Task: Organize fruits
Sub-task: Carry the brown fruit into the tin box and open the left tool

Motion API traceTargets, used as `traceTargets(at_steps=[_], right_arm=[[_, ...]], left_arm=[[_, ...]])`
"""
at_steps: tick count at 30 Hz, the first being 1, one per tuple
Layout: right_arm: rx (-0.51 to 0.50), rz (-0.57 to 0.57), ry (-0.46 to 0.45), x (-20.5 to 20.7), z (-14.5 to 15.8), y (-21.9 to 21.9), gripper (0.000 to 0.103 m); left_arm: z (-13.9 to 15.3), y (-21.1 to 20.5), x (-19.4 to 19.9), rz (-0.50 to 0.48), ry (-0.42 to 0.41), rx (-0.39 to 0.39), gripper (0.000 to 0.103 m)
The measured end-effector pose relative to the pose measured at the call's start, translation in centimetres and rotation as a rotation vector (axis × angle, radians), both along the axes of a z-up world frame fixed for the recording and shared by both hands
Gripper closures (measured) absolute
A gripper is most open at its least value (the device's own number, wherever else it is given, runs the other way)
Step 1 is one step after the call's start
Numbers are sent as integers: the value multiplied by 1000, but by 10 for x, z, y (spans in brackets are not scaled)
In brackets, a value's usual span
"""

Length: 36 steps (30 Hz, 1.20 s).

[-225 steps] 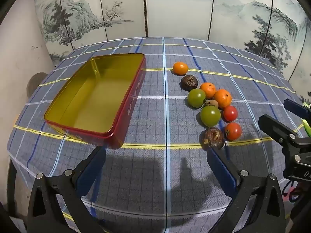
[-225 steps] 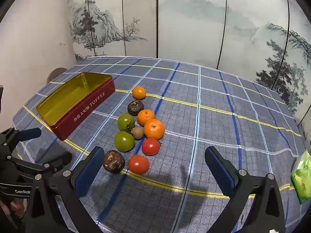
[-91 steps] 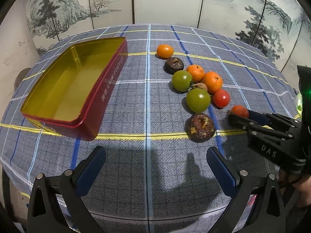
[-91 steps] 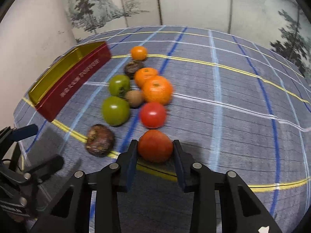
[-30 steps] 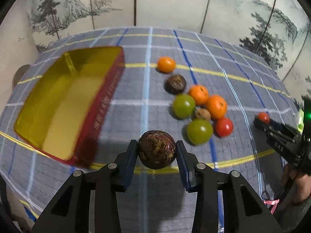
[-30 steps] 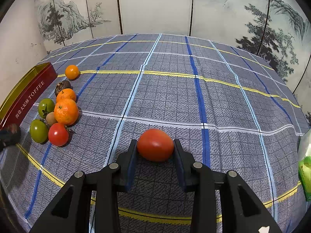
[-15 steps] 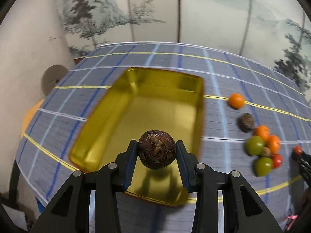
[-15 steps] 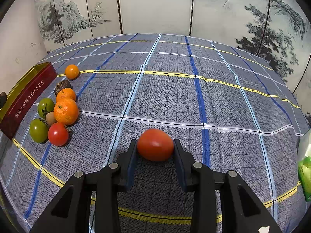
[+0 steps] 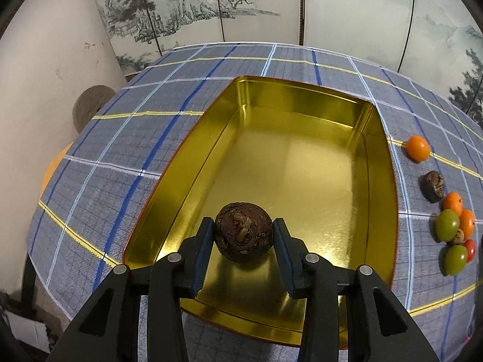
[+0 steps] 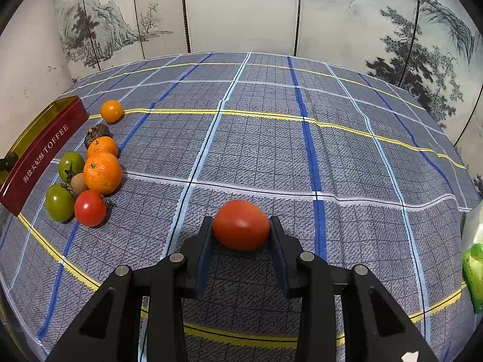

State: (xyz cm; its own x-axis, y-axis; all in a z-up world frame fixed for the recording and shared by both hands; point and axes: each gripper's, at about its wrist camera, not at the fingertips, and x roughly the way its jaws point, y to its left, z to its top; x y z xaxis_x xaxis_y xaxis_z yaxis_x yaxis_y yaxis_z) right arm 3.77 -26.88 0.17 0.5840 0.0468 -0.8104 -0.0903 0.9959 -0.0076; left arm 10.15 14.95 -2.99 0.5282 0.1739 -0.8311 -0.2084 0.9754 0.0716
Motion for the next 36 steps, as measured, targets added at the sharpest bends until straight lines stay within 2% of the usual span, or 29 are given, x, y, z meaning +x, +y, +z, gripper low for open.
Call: traceTargets(at_steps=[14, 28, 34, 36], right_arm=[[-1, 0, 1, 0, 0, 1, 69], [-1, 1, 2, -1, 0, 1, 69], [-2, 1, 2, -1, 0, 1, 69], [-2, 1, 2, -1, 0, 1, 69]], left_arm=[[-13, 6, 2, 13, 38, -18, 62], [-18, 8, 3, 11, 43, -1, 61], [-17, 8, 3, 6, 42, -3, 59], [-16, 7, 2, 4, 40, -1, 54]])
